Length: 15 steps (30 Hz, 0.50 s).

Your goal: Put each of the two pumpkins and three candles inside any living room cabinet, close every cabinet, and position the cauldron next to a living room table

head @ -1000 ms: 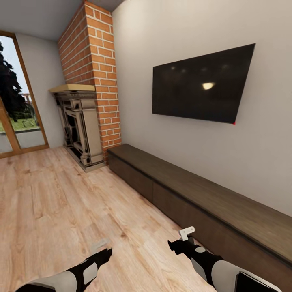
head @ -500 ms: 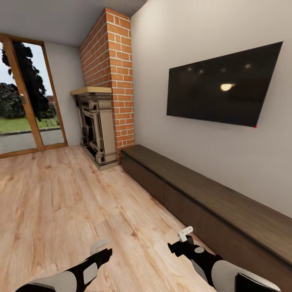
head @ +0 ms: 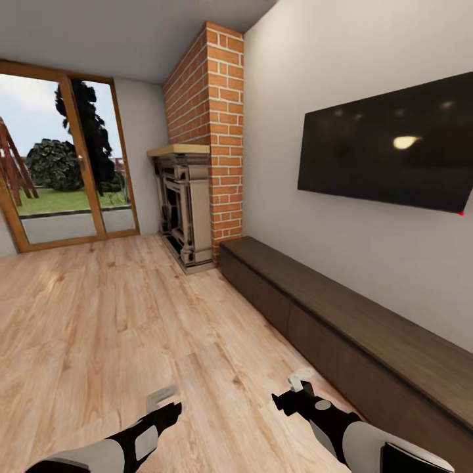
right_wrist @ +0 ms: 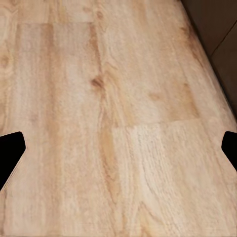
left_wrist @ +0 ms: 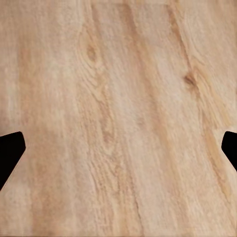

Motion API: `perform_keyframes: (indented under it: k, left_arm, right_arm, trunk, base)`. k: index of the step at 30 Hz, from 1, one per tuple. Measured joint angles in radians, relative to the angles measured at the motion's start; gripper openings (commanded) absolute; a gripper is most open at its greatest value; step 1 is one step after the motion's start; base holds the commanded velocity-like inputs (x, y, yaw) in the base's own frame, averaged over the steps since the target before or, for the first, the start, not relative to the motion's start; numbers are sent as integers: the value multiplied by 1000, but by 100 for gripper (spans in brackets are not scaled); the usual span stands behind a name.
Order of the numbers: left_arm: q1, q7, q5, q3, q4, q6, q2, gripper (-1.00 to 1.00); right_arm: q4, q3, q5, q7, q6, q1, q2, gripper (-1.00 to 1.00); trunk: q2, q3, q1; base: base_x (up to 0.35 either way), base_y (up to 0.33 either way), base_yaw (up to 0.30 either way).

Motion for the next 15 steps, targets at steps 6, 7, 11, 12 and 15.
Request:
perform_keyframes:
  k: [6, 7, 11, 12, 15]
  left_arm:
    - [0, 0, 0, 0, 1, 0, -1, 100]
    - [0, 0, 0, 0, 1, 0, -1, 100]
    - [0, 0, 0, 0, 1, 0, 0, 100]
    - [0, 0, 0, 0, 1, 0, -1, 100]
    - [0, 0, 0, 0, 1, 0, -1, 100]
  right_arm:
    - [0, 0, 1, 1, 0, 0, 0, 100]
    - [0, 0, 1, 1, 0, 0, 0, 100]
    - [0, 0, 2, 1, 0, 0, 0, 100]
    - [0, 0, 2, 1, 0, 0, 0, 100]
    - [0, 0, 2, 1, 1, 0, 0, 100]
  trunk:
    - [0, 6, 0]
    - [0, 7, 0]
    - [0, 11, 0]
    - [0, 12, 0]
    - [0, 15, 0]
  base:
    - [-43, 0, 235]
    - [-132, 0, 233]
    - [-146, 0, 233]
    - [-75, 0, 233]
    - [-31, 0, 233]
